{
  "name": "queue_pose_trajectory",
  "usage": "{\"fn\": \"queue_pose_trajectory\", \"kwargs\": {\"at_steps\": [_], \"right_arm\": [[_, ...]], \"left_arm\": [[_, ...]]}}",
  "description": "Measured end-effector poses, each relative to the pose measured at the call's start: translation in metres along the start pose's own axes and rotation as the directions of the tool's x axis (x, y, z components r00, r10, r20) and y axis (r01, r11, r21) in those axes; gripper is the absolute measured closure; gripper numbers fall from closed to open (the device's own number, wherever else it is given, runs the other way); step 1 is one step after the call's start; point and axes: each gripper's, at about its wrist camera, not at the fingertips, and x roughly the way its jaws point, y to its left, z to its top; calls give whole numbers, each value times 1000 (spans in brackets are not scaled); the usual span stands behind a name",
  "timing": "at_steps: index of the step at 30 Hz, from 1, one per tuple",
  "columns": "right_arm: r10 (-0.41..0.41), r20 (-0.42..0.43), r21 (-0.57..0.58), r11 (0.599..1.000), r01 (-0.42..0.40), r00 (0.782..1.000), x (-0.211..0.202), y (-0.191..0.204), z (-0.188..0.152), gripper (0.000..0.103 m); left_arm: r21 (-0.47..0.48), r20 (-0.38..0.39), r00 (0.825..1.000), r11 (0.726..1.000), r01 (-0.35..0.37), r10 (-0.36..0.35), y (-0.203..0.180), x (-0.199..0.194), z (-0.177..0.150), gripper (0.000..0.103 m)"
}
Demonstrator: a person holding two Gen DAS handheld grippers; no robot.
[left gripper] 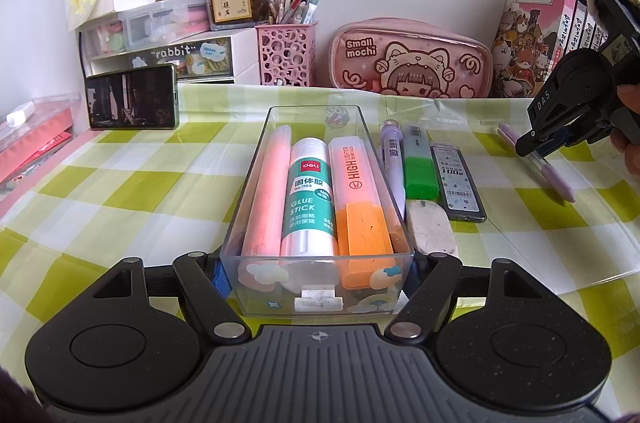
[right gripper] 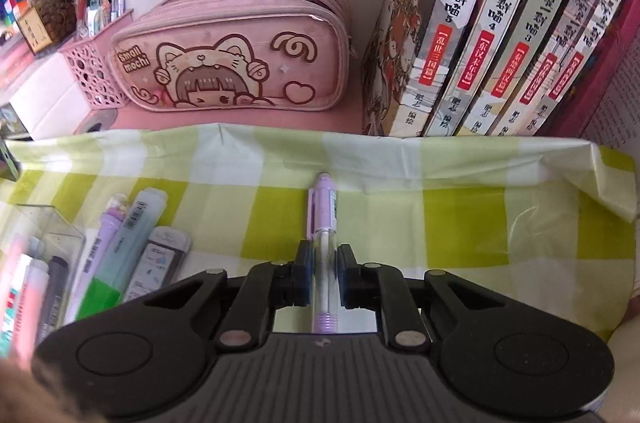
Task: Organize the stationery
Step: 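Grasp the lavender ballpoint pen with the right tool and lift it, then lower the lavender pen into the clear box and release it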
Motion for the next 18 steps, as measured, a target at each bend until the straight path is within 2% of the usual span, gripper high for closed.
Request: {"fn": "queue_pose_trajectory", "kwargs": {"at_steps": [3, 5, 8, 12, 18], "right_arm": [[70, 10, 59, 996, -70, 998, -7, 4, -4, 75], [153, 22, 120, 981, -155, 988, -14, 6, -6, 75], [271, 43, 191, 943, -274, 962, -25, 15, -10, 75], [402, 61, 258, 878, -403, 914, -37, 41, -11, 75], [480, 41, 292, 833, -470, 876, -36, 79, -14, 75]], "left_arm": [[2, 6, 1000, 1000, -1, 1, 0, -1, -1, 30], [5, 8, 1000, 1000, -3, 3, -1, -1, -1, 30], [5, 9, 1000, 1000, -4, 4, -1, -1, -1, 30], [7, 10, 1000, 1000, -4, 4, -1, -1, -1, 30], [9, 12, 1000, 1000, -8, 8, -2, -1, -2, 30]]}}
